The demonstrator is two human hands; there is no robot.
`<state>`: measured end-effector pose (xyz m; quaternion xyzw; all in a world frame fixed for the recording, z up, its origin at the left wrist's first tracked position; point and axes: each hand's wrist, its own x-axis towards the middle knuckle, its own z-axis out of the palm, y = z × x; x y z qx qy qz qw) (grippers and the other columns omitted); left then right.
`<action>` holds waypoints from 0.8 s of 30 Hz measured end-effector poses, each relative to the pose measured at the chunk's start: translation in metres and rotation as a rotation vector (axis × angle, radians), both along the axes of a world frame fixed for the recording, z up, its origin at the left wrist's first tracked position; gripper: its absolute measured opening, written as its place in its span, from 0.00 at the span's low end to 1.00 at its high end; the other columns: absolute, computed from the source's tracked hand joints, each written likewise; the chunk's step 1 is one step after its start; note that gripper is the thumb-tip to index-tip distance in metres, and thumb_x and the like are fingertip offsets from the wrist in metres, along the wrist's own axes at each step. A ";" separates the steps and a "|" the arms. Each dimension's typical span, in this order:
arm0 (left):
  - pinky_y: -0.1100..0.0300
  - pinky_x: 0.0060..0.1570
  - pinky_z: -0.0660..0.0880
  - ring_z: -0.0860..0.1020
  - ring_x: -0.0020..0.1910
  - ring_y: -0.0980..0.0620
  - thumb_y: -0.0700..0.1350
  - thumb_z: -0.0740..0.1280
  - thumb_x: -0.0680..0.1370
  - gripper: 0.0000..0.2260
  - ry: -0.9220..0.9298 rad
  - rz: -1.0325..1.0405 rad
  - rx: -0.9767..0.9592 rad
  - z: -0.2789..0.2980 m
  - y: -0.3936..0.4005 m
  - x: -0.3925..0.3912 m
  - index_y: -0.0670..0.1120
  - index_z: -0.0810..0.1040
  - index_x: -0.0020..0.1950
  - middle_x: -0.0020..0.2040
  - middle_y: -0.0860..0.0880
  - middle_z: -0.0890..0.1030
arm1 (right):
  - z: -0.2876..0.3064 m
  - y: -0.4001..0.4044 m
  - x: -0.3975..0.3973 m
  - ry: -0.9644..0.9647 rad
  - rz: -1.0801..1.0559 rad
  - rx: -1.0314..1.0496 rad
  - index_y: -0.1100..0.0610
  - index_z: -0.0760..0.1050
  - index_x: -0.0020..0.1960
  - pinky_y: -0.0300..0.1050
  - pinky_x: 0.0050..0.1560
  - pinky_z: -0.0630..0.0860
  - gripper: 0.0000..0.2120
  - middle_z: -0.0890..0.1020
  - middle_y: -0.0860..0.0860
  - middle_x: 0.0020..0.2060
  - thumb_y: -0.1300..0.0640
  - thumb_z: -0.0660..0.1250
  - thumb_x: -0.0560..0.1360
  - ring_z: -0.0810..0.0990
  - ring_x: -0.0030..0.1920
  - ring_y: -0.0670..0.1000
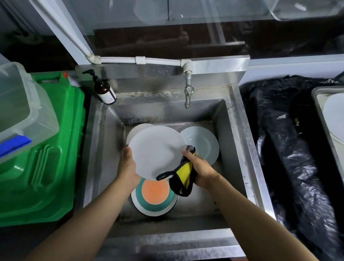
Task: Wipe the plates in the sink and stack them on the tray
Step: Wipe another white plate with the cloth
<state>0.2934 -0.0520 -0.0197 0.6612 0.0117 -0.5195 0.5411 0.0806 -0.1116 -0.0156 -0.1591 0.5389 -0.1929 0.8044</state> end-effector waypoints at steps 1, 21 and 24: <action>0.56 0.38 0.77 0.80 0.41 0.43 0.47 0.59 0.81 0.11 0.013 -0.022 -0.008 0.000 0.000 -0.002 0.45 0.78 0.47 0.40 0.48 0.84 | 0.001 0.000 -0.002 0.025 0.038 -0.036 0.62 0.78 0.56 0.50 0.45 0.81 0.11 0.85 0.57 0.41 0.58 0.71 0.77 0.85 0.41 0.56; 0.39 0.63 0.75 0.75 0.67 0.34 0.63 0.55 0.84 0.32 0.529 -0.007 -0.025 -0.030 -0.032 0.000 0.40 0.66 0.78 0.71 0.34 0.75 | -0.019 0.035 -0.009 0.586 0.778 -1.592 0.55 0.78 0.65 0.50 0.59 0.76 0.19 0.77 0.51 0.64 0.47 0.70 0.77 0.78 0.57 0.57; 0.38 0.72 0.67 0.73 0.71 0.34 0.66 0.53 0.83 0.34 0.477 -0.137 -0.079 -0.025 -0.025 -0.001 0.40 0.68 0.77 0.72 0.35 0.74 | -0.007 0.032 -0.003 0.493 0.629 -1.313 0.55 0.79 0.62 0.43 0.63 0.73 0.16 0.73 0.52 0.62 0.51 0.72 0.77 0.76 0.56 0.48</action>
